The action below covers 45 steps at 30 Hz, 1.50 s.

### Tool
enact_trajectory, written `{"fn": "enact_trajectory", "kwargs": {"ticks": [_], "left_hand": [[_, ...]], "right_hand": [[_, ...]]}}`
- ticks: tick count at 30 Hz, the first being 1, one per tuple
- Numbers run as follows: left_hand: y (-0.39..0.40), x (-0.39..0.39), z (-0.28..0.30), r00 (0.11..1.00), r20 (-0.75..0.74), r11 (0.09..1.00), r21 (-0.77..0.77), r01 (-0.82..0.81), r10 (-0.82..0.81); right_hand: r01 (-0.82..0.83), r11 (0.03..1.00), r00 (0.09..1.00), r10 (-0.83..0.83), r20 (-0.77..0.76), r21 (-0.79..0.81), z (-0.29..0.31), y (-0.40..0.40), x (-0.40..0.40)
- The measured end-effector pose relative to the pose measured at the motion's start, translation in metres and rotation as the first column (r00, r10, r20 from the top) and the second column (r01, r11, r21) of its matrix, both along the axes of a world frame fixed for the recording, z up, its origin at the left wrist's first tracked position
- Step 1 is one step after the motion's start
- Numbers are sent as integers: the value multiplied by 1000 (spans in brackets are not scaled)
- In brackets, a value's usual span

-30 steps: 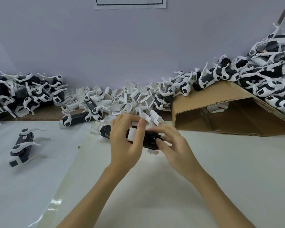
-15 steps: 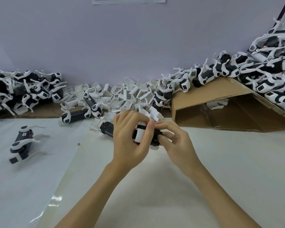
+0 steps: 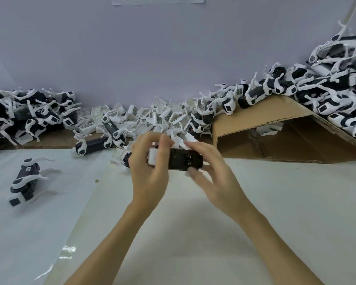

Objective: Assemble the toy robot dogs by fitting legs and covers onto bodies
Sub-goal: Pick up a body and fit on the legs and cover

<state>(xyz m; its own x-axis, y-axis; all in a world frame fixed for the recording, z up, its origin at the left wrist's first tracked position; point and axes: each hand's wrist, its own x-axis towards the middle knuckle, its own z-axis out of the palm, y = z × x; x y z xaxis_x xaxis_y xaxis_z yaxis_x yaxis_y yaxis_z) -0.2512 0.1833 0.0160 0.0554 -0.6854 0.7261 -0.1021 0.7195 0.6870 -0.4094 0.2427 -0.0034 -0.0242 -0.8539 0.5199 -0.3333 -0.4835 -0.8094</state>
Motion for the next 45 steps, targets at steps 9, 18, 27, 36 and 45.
{"fn": "enact_trajectory", "kwargs": {"ticks": [9,18,27,36,45], "left_hand": [[-19,8,2,1000,-14,964,265,18,-15],[-23,9,2,919,-212,765,509,395,-333],[-40,26,-2,989,-80,891,429,150,-128],[-60,37,-29,786,530,893,109,-436,318],[-72,39,-43,752,640,920,183,-348,157]], "right_hand": [[266,905,899,-357,-252,-330,-8,-11,-11],[332,786,752,-555,-357,-522,-9,-14,-21],[67,801,928,-270,258,595,-1,-14,-60],[83,779,574,-547,609,622,-9,1,-143],[771,610,573,-790,217,184,-7,-2,-109]]}}
